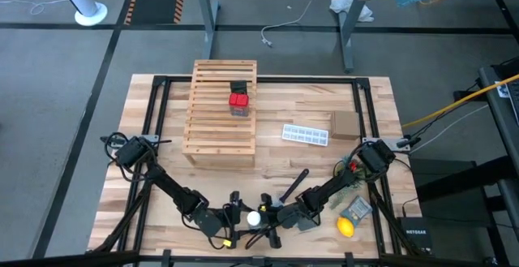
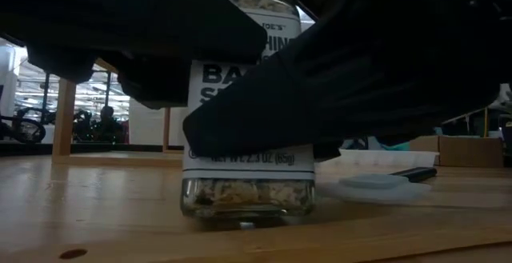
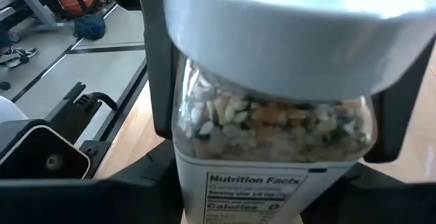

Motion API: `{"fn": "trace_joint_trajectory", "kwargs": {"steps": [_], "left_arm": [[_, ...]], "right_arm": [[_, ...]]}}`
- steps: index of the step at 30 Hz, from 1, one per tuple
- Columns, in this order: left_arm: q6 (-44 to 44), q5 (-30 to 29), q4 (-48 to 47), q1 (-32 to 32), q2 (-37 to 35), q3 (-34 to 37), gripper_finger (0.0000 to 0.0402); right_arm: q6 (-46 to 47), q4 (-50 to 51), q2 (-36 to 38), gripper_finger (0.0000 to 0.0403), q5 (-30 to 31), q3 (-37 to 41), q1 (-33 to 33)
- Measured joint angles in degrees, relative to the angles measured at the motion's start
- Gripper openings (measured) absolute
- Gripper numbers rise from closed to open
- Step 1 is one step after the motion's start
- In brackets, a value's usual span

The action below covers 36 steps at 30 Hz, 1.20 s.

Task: Shelf spices
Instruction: Put the white seasoning bottle on the shelf

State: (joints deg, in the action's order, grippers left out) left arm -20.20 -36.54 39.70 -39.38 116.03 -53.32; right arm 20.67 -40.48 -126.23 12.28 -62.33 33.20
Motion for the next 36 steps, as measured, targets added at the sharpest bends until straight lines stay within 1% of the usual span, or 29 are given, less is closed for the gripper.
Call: {"fn": "trace_joint_trajectory", "kwargs": {"steps": [3, 6, 8, 13, 19, 23, 25, 28, 30, 36], "left_arm": [[0.2, -0.02, -0.04, 0.0, 0.02, 0.0, 0.0289], [3.64, -0.26, 0.17, -0.2, -0.03, 0.0, 0.0289], [6.38, -1.63, -0.16, -0.82, -0.43, 0.02, 0.0289], [10.36, -10.27, -2.41, -3.95, -3.02, 0.07, 0.0289], [9.72, -21.36, -10.83, -9.2, -8.56, 0.11, 0.0289], [8.97, -28.0, -14.46, -13.09, -11.08, 0.11, 0.0289], [8.0, -30.47, -16.26, -14.82, -11.68, 0.13, 0.0289], [4.48, -33.96, -19.1, -17.0, -11.82, 0.14, 0.0289], [0.05, -35.0, -22.25, -18.15, -11.82, 0.26, 0.0289], [-18.58, -36.92, -36.05, -20.82, -11.8, 0.31, 0.0289]], "right_arm": [[-0.02, 0.03, 0.0, 0.0205, 0.24, 0.0, 0.1], [-0.17, 0.14, 0.02, 0.0205, 0.63, 0.0, 0.1], [-0.33, 0.16, 0.02, 0.0205, 0.78, 0.0, 0.1], [-1.32, 0.32, 0.18, 0.0205, 1.15, 0.01, 0.15], [-3.13, 1.24, 2.19, 0.0205, 0.86, 0.17, 0.25], [-5.92, 2.69, 5.02, 0.0205, 3.87, 0.11, 0.25], [-8.14, 3.49, 6.36, 0.0205, 6.35, 0.13, 0.19], [-13.27, 3.41, 8.94, 0.0205, 10.05, 0.12, 0.02], [-16.85, 3.17, 10.53, 0.0205, 12.0, 0.08, -0.36], [-25.23, 3.93, 14.64, 0.0205, 12.65, 0.09, -4.25]]}}
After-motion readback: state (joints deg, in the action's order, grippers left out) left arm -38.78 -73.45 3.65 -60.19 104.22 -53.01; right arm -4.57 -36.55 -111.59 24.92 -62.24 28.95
